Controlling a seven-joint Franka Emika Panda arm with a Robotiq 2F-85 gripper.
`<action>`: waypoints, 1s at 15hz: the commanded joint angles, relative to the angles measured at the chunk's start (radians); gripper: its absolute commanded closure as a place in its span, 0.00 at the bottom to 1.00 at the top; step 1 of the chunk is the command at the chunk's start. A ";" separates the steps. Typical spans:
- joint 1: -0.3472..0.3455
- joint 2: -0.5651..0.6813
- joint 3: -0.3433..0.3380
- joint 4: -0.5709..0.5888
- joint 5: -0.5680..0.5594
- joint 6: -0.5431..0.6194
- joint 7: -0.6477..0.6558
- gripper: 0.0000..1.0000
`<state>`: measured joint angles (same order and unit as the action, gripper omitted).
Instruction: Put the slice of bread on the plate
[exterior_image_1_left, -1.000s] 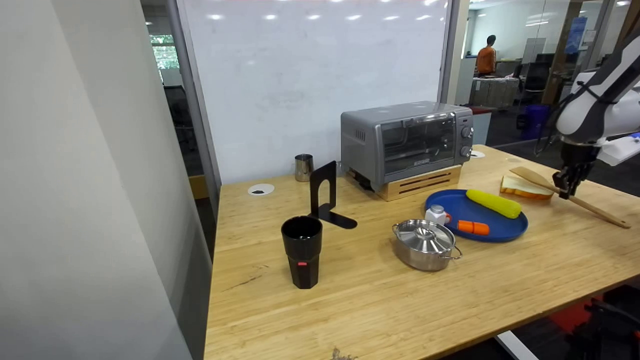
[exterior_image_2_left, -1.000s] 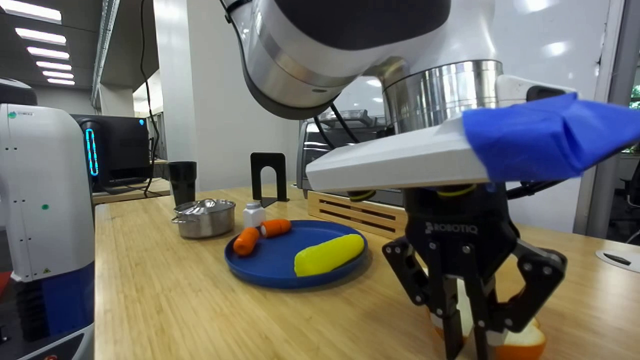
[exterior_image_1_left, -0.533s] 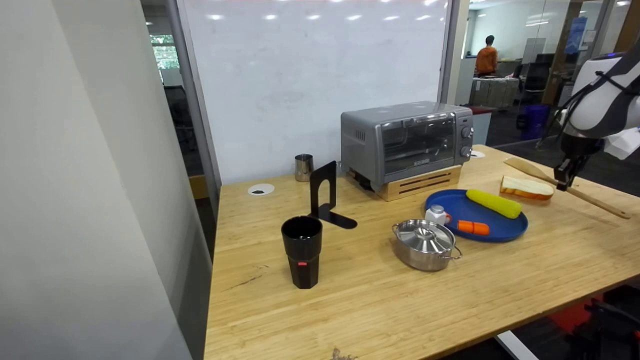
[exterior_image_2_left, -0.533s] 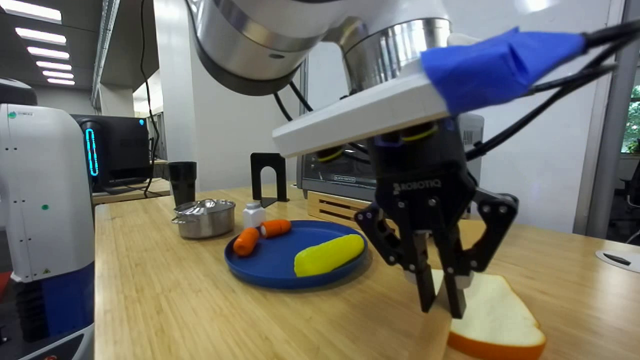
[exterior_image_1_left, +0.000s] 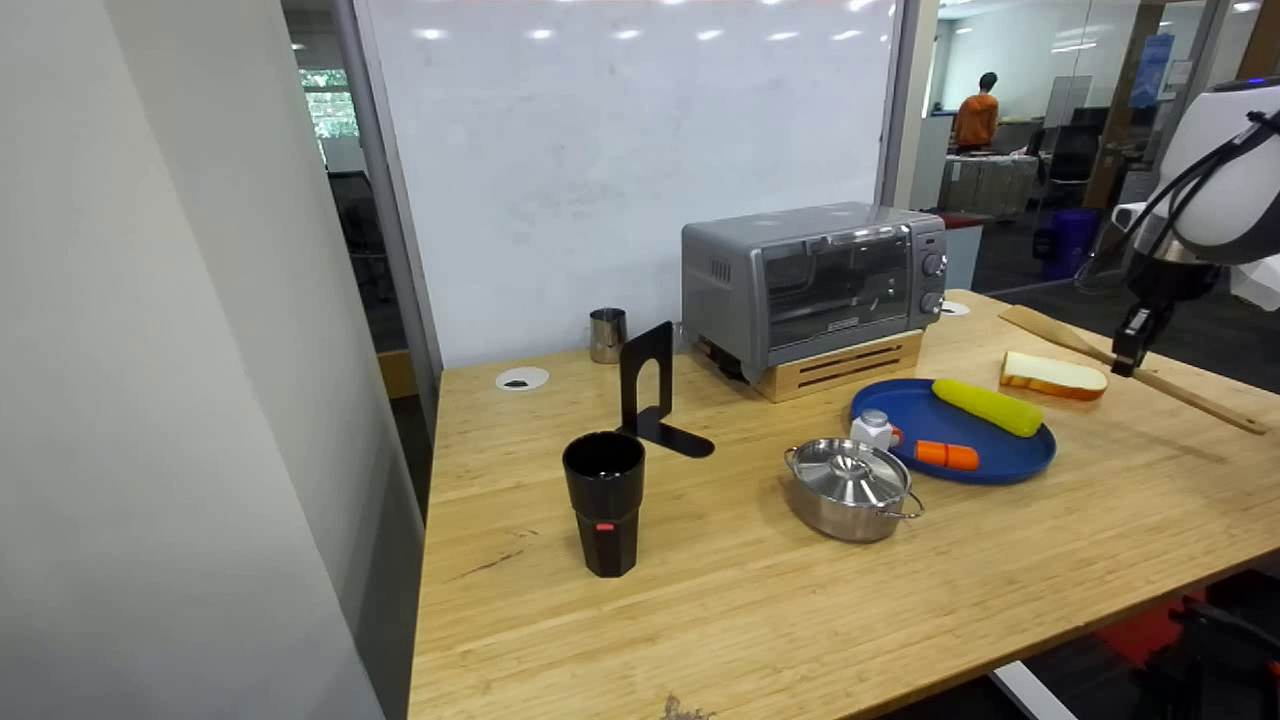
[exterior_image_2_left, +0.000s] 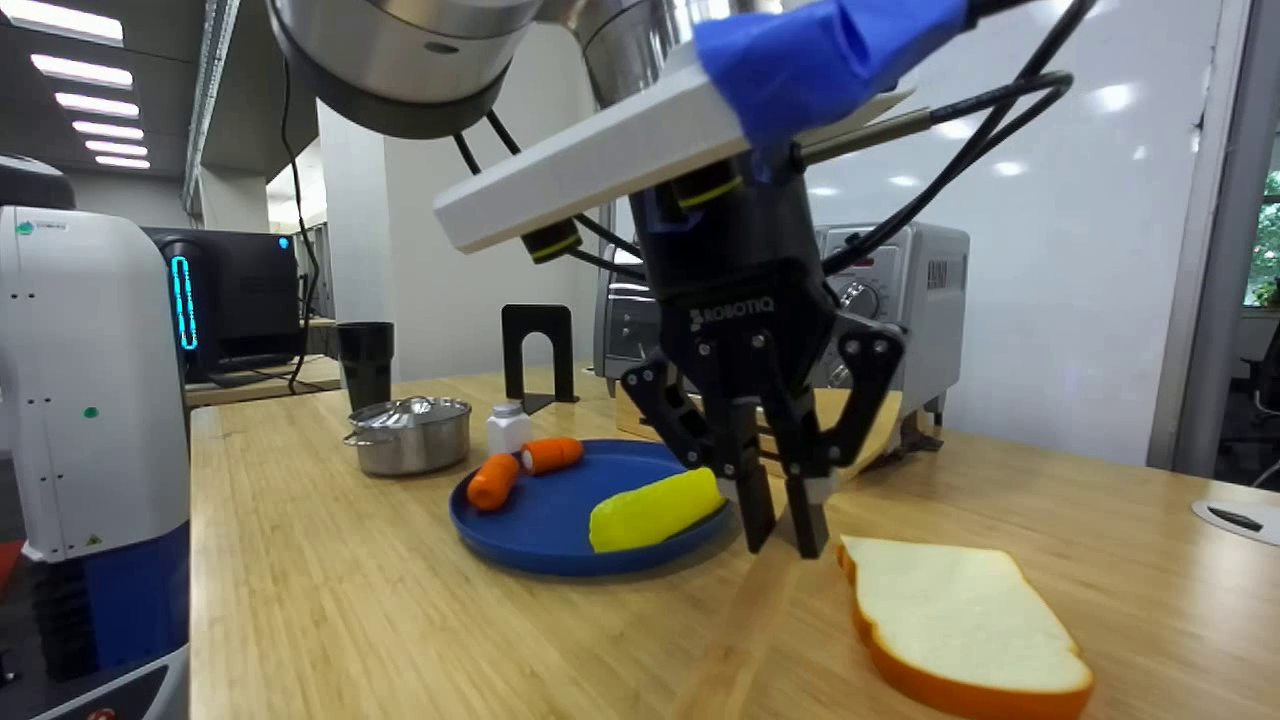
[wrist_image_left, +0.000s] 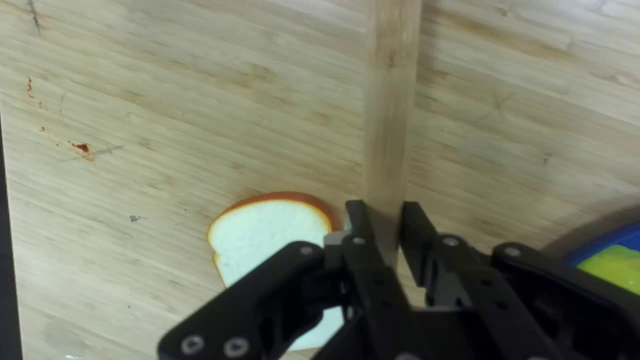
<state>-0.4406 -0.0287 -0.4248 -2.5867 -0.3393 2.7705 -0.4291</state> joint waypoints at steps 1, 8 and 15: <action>0.019 -0.031 0.004 -0.031 0.029 -0.030 -0.058 0.95; 0.060 -0.006 0.009 -0.012 0.171 -0.110 -0.215 0.95; 0.053 0.095 0.003 0.119 0.304 -0.274 -0.247 0.95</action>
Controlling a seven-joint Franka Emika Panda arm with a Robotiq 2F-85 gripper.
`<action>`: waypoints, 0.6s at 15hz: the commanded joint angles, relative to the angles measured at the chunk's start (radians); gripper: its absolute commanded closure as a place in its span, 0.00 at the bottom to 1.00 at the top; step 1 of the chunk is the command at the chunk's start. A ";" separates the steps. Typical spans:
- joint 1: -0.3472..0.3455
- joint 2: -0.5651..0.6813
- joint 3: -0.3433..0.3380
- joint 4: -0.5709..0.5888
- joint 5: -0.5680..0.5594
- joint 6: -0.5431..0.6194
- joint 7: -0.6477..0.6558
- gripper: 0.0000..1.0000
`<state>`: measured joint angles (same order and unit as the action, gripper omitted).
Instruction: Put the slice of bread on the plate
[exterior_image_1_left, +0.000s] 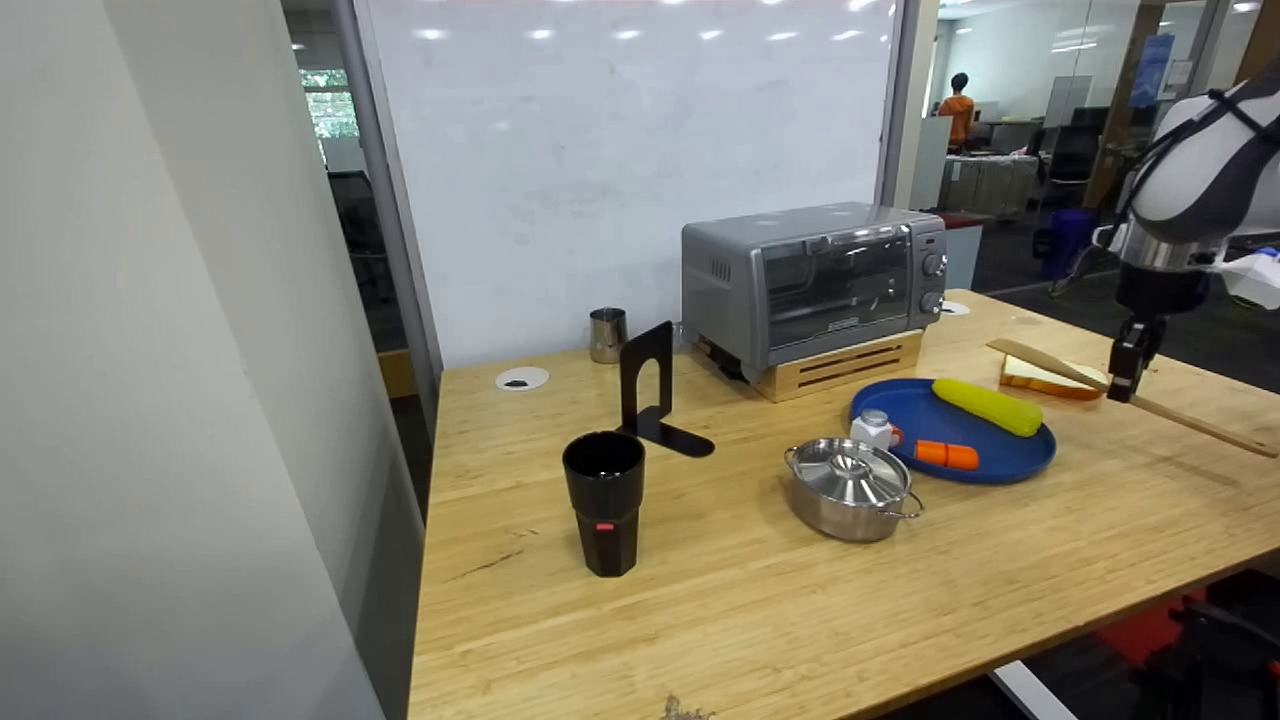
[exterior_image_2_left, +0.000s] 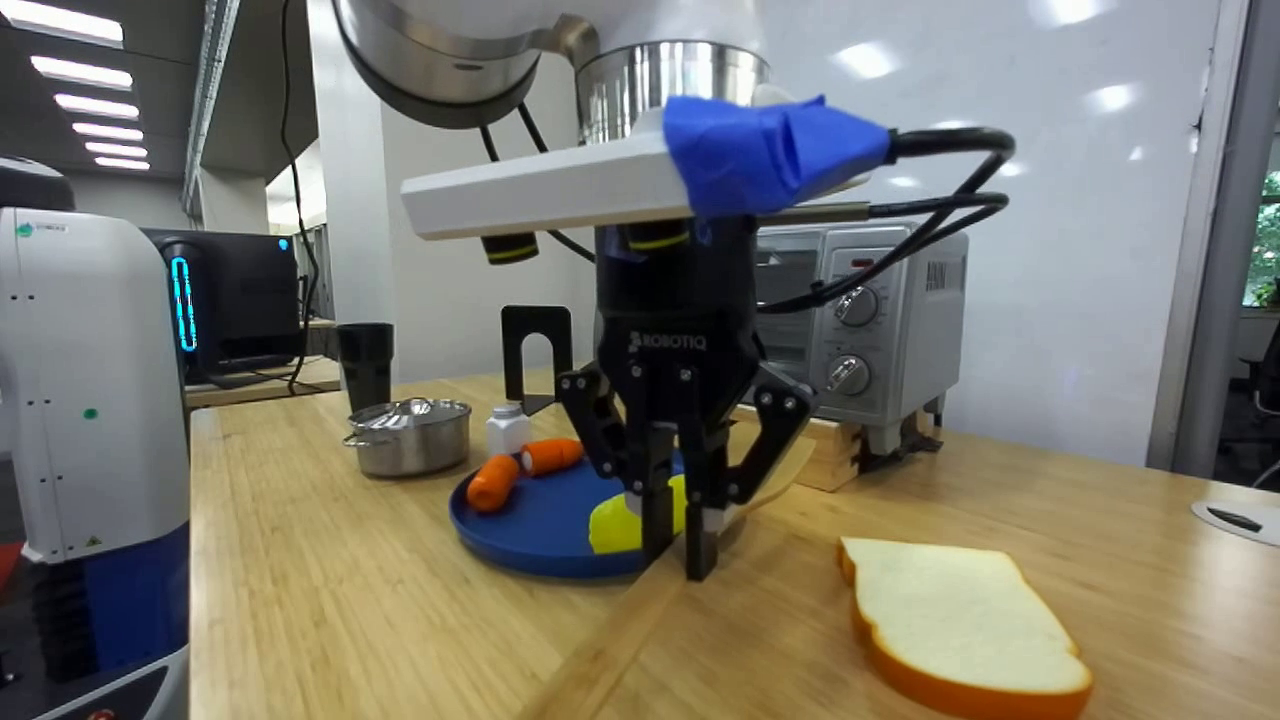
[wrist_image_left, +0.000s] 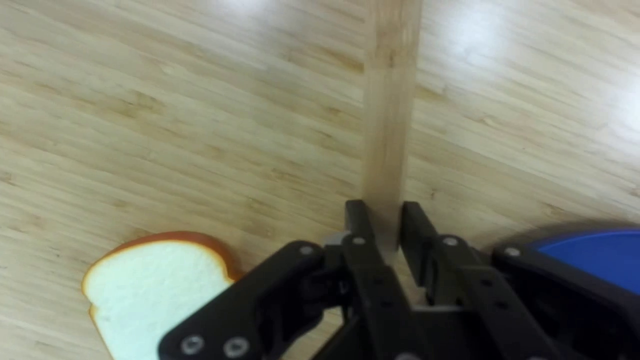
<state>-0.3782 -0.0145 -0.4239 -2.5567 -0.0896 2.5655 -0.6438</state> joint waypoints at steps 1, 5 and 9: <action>-0.013 0.112 0.004 0.122 0.068 -0.098 -0.032 0.95; -0.036 0.250 0.027 0.257 0.091 -0.176 -0.015 0.95; -0.037 0.328 0.053 0.337 0.043 -0.207 0.026 0.95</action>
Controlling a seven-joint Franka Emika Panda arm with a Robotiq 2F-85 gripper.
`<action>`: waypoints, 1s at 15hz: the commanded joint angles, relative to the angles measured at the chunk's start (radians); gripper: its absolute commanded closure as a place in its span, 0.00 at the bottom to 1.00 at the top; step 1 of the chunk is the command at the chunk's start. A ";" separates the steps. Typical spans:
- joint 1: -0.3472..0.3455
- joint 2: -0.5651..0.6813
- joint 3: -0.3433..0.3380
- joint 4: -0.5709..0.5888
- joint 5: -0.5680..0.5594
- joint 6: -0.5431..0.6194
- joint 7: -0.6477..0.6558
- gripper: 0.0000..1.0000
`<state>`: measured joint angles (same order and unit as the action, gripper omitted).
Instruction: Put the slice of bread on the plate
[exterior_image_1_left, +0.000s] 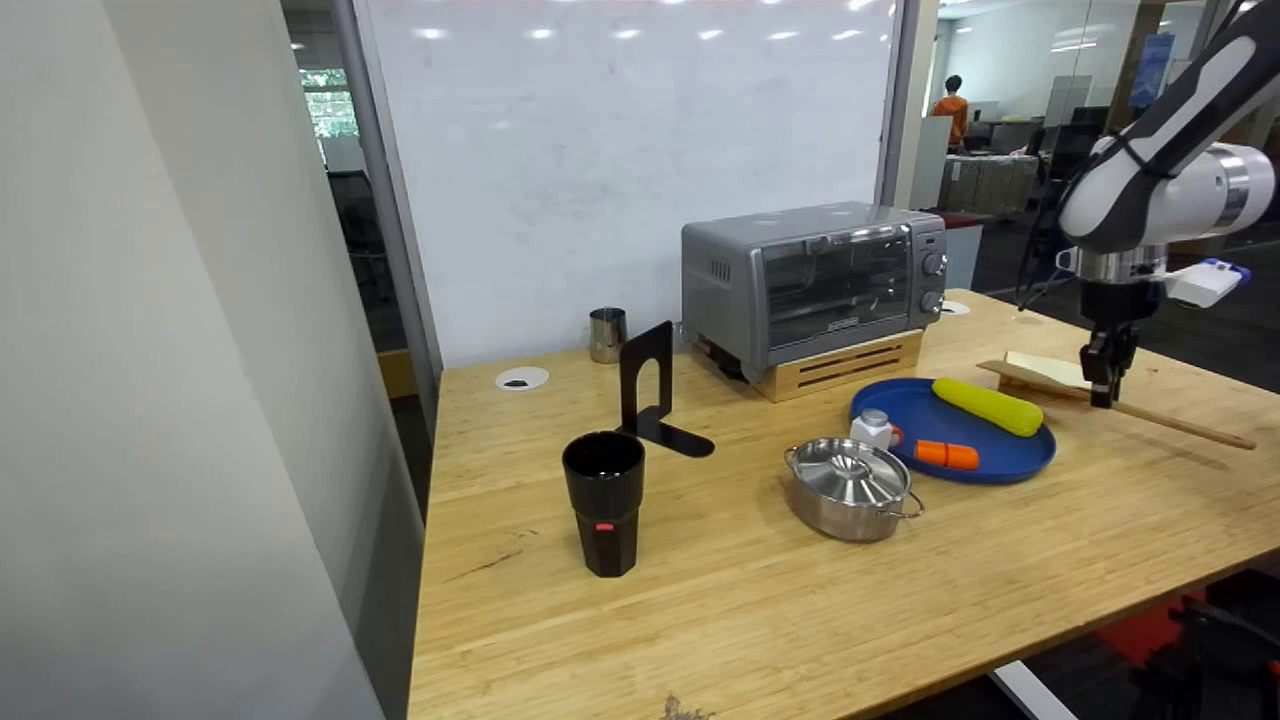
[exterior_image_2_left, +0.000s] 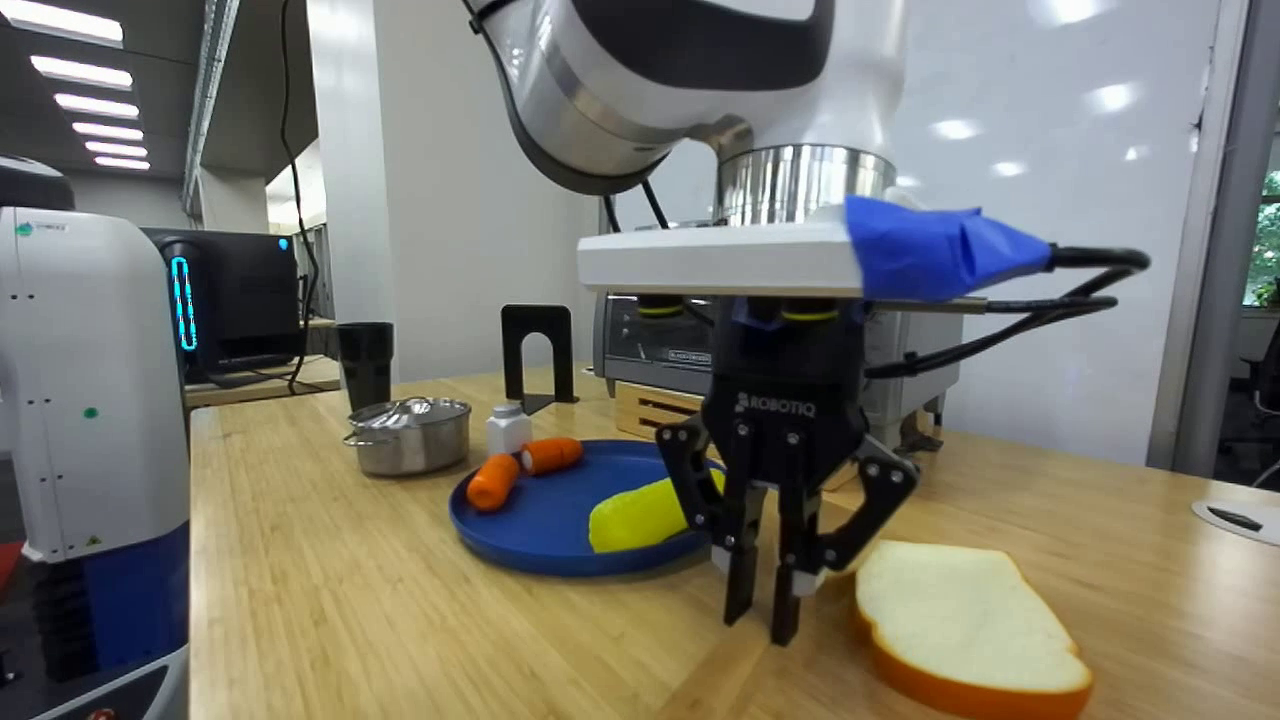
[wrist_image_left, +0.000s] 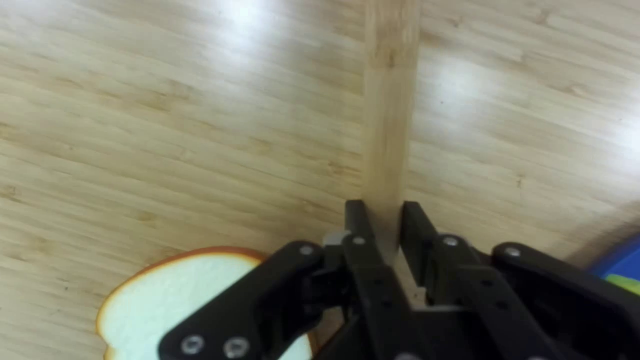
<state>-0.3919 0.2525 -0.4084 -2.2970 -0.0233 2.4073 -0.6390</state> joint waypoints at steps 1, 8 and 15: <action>-0.016 0.070 0.043 0.087 -0.040 -0.049 0.037 0.95; 0.007 0.096 0.083 0.107 -0.162 -0.045 0.143 0.95; 0.017 0.101 0.105 0.092 -0.221 -0.027 0.183 0.95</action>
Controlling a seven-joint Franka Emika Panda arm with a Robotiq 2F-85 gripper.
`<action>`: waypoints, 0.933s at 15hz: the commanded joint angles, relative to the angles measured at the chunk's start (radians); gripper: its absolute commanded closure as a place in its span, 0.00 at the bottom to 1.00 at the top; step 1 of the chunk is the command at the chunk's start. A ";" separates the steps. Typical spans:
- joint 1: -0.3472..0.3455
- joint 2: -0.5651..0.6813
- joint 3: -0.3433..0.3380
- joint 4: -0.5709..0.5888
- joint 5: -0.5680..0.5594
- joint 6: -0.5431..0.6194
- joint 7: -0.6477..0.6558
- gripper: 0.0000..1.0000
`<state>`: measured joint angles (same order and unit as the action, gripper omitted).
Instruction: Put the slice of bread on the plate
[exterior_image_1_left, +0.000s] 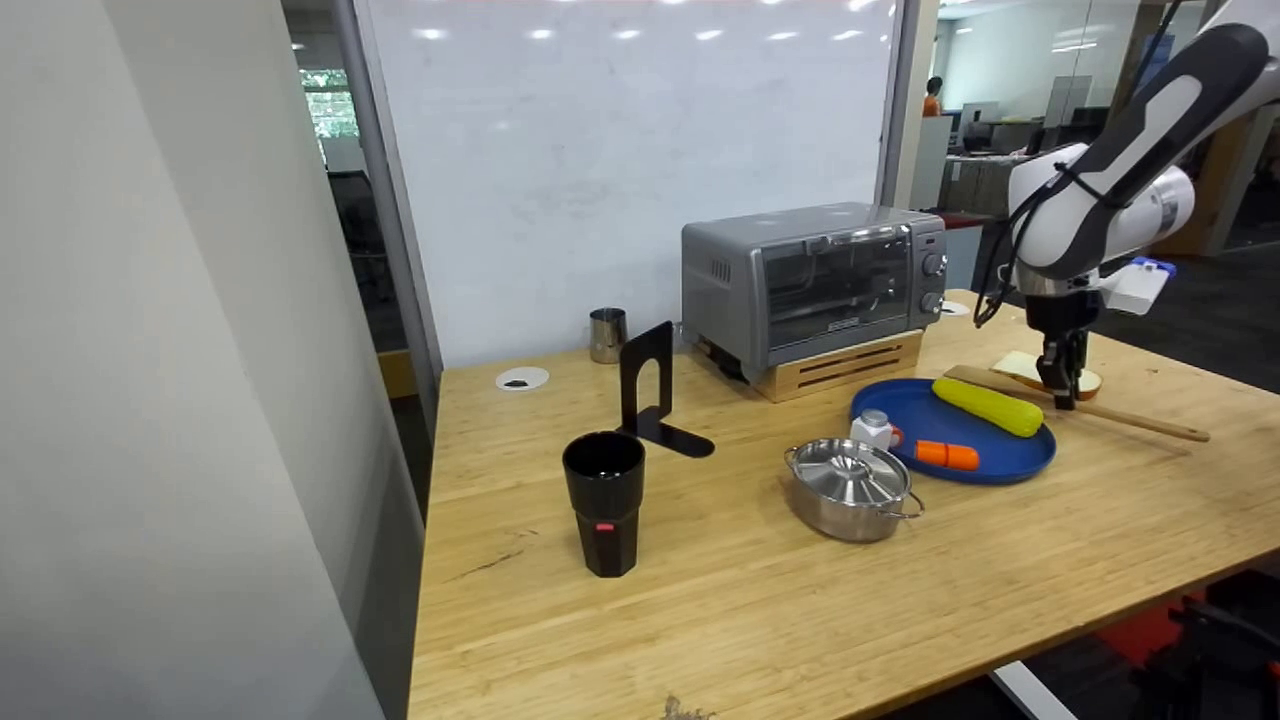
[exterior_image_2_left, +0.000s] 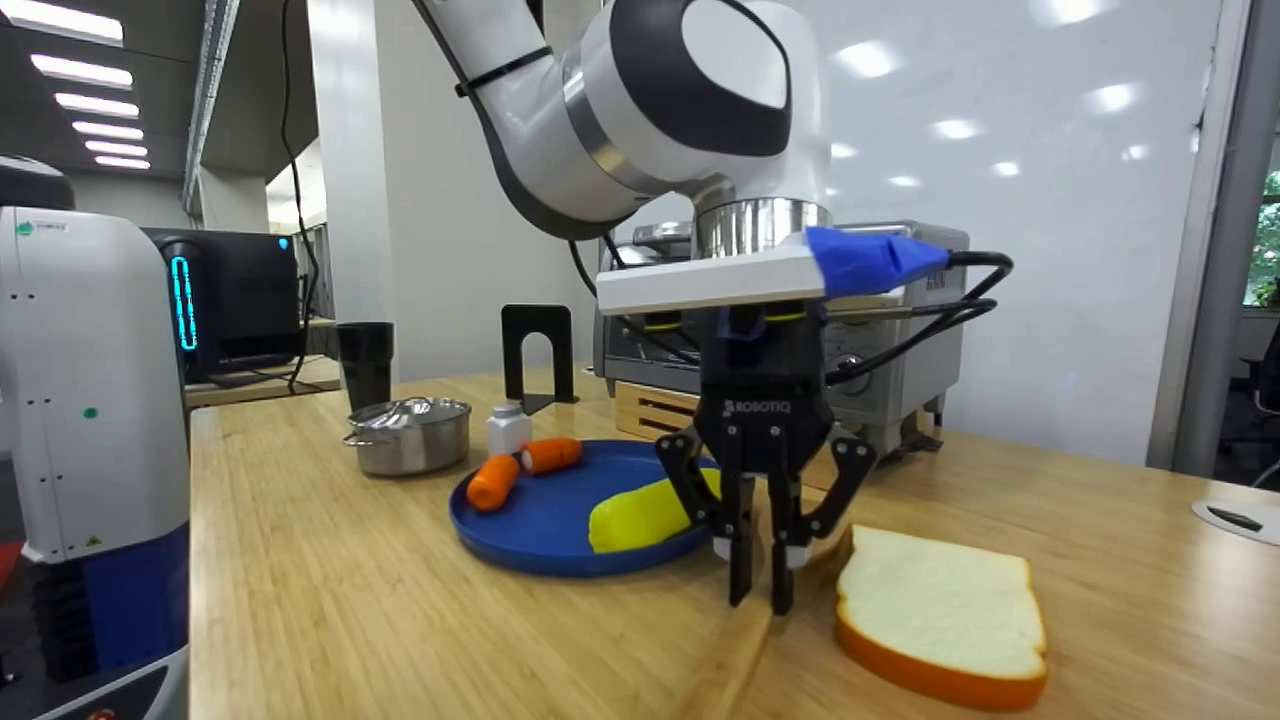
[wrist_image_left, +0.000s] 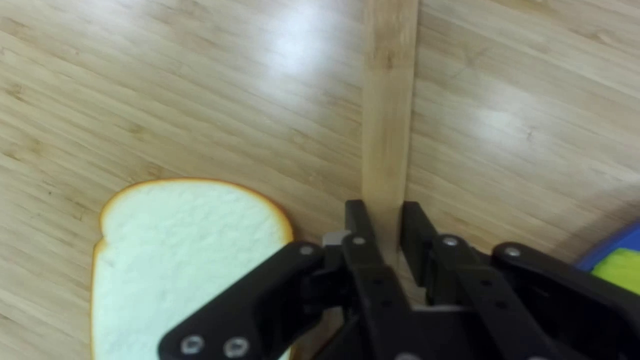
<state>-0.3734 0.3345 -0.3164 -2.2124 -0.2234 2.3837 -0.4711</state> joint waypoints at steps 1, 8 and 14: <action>-0.003 0.021 0.017 0.005 -0.018 0.001 0.011 0.95; -0.013 0.004 0.016 -0.027 -0.013 0.017 0.010 0.39; -0.009 -0.092 -0.027 -0.115 -0.075 0.054 0.034 0.01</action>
<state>-0.3781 0.3237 -0.3251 -2.2502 -0.2456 2.3989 -0.4627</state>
